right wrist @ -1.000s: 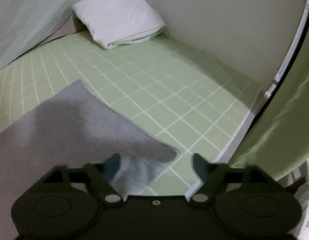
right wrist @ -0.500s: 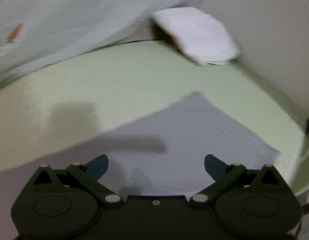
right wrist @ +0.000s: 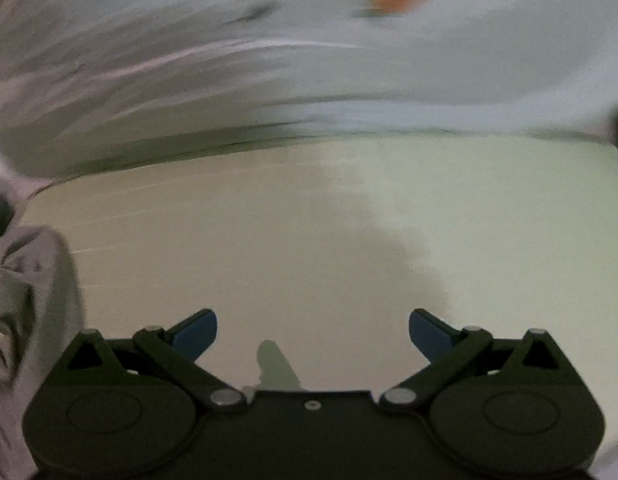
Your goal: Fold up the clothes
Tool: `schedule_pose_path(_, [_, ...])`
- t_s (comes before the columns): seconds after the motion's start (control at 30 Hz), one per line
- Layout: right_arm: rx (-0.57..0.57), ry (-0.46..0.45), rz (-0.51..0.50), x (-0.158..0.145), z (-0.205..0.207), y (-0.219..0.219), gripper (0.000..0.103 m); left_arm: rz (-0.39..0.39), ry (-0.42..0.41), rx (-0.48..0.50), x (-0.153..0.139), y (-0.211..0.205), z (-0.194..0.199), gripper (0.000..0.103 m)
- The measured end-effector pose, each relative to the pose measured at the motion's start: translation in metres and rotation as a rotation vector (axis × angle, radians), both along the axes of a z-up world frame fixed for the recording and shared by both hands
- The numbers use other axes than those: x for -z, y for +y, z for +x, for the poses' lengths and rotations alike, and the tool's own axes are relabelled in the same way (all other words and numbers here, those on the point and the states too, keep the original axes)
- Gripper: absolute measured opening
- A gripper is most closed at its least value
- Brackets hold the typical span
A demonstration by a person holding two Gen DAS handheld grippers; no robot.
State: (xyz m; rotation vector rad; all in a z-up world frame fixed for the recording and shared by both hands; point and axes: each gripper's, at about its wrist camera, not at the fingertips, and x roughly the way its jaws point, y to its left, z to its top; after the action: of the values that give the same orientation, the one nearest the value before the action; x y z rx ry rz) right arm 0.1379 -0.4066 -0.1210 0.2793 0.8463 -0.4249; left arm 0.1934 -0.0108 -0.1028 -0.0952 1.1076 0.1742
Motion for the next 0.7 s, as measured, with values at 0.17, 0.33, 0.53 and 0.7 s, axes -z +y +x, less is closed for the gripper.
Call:
schedule_pose_path(0.17, [-0.147, -0.015, 0.016, 0.006, 0.078, 0.051, 0.103, 0.037, 0.034, -0.036, 0.010, -0.001, 0.013, 0.103])
schedule_pose_path(0.33, [-0.286, -0.060, 0.055, 0.010, 0.119, 0.095, 0.103, 0.009, 0.050, -0.067, 0.011, 0.003, 0.014, 0.103])
schedule_pose_path(0.53, [-0.404, 0.017, -0.097, 0.026, 0.148, 0.135, 0.103, 0.014, 0.049, -0.077, 0.011, 0.003, 0.009, 0.103])
schedule_pose_path(0.7, [-0.347, 0.056, -0.215, 0.029, 0.139, 0.122, 0.103, 0.013, 0.044, -0.082, 0.011, 0.004, 0.005, 0.103])
